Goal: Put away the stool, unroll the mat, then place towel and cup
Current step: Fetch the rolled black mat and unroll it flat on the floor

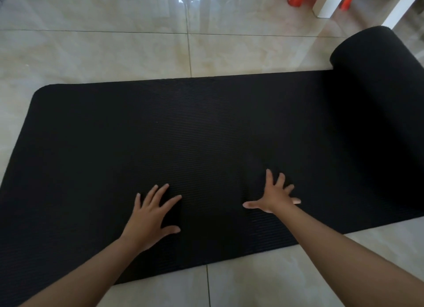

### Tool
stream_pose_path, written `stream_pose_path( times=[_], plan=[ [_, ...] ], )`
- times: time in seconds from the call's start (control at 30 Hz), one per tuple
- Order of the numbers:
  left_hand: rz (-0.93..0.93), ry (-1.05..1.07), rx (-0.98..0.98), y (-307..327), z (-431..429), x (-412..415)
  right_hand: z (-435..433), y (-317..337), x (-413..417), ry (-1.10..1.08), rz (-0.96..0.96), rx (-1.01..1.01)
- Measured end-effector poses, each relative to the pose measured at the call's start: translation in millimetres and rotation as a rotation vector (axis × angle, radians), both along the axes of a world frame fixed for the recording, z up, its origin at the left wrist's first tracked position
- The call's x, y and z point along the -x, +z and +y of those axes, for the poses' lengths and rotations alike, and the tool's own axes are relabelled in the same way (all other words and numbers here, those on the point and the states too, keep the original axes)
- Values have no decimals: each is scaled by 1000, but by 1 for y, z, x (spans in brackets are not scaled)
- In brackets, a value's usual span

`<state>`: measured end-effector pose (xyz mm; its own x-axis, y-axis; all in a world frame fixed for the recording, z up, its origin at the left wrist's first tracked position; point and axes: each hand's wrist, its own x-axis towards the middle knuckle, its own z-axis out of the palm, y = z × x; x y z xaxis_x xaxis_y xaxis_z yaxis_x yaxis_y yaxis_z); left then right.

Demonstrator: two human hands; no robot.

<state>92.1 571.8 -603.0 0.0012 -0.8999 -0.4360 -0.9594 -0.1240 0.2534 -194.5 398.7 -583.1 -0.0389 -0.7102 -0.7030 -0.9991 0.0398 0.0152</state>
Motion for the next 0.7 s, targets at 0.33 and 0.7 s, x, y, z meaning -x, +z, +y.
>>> stream_pose_path(
  times=[0.33,0.7],
  plan=[
    [-7,309,187,1,2,-55,-5,11,-55,392,-222,27],
    [-115,785,185,6,53,-140,46,43,-198,697,-491,33]
  ],
)
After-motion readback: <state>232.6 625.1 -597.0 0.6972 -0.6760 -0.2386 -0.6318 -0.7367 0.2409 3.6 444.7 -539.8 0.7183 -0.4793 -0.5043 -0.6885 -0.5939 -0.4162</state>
